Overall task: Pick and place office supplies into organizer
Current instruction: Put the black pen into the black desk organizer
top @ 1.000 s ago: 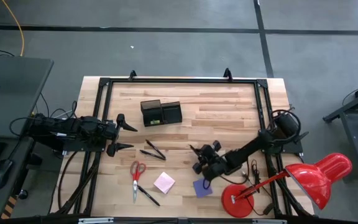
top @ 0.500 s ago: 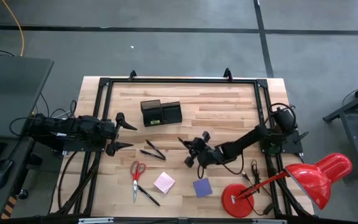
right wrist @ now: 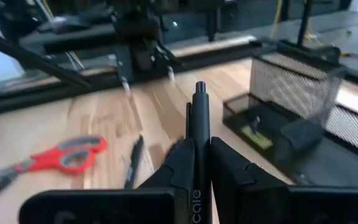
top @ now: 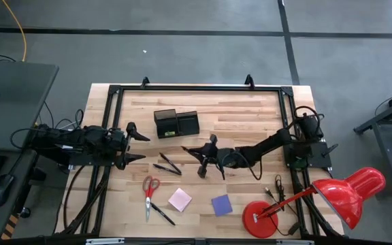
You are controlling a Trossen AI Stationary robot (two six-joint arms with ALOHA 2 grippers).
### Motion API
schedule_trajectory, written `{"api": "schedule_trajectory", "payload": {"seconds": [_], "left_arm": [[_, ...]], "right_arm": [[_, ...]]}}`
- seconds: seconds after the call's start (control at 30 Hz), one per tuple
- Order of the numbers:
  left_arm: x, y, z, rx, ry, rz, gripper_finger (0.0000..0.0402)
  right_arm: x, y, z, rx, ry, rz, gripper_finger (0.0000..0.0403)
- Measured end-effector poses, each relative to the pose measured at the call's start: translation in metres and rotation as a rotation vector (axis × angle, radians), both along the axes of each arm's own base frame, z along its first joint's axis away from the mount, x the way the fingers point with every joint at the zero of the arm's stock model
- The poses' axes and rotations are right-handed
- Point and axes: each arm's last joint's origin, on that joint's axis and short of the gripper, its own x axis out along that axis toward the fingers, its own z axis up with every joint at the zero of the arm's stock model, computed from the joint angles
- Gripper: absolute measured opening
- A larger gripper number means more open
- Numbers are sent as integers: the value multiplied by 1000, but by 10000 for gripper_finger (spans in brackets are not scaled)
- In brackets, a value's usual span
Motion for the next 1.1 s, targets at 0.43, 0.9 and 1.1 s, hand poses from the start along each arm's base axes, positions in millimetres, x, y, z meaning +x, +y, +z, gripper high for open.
{"api": "schedule_trajectory", "payload": {"seconds": [0.43, 0.9, 1.1], "left_arm": [[11, 1, -8, -32, -84, 53, 335], [36, 1, -8, 36, -65, 74, 335], [51, 2, -6, 39, 0, 125, 335]], "right_arm": [[4, -10, 10, -17, -94, 76, 24], [5, -9, 14, -50, -121, 112, 24], [5, -7, 15, -61, -136, 141, 23]]}}
